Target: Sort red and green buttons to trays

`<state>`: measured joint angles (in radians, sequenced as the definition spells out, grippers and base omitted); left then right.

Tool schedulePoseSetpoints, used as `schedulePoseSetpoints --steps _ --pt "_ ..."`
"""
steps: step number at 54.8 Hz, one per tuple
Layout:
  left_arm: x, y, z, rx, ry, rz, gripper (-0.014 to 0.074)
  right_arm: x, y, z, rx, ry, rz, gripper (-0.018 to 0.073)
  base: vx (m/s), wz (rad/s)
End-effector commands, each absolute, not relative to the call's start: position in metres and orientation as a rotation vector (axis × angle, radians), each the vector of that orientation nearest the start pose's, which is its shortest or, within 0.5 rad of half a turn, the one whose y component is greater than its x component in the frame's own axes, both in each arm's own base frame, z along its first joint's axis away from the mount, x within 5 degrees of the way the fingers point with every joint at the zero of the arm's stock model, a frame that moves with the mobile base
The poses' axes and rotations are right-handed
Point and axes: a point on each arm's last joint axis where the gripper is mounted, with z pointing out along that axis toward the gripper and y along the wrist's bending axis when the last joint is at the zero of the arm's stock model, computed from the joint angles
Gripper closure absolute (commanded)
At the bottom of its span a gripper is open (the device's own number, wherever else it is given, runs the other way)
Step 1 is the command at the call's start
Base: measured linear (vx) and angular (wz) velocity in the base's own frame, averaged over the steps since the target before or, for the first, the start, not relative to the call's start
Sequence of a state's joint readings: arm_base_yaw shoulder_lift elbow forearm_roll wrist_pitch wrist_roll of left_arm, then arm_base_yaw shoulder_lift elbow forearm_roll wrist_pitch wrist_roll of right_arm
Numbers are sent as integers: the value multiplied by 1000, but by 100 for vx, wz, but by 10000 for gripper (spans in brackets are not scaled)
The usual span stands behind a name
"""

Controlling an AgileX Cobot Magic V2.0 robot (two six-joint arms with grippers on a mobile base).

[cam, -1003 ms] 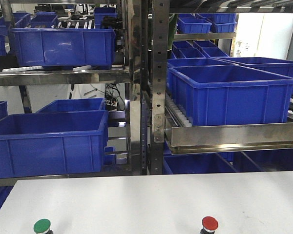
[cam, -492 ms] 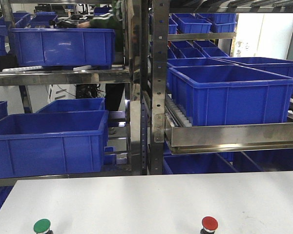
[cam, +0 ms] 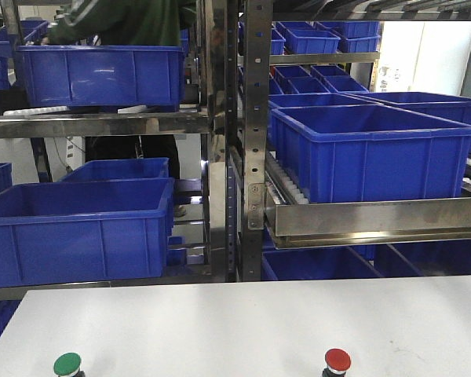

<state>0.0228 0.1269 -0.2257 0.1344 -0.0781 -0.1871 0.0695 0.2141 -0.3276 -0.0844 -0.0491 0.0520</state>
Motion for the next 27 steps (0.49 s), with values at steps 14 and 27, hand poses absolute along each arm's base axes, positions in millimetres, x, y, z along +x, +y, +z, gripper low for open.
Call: schedulePoseSetpoints --steps 14,27 --pt "145 0 337 8 1416 -18 602 168 14 361 -88 1395 50 567 0 0" --pt "179 -2 325 15 1413 -48 556 204 17 341 -99 1441 58 540 0 0"
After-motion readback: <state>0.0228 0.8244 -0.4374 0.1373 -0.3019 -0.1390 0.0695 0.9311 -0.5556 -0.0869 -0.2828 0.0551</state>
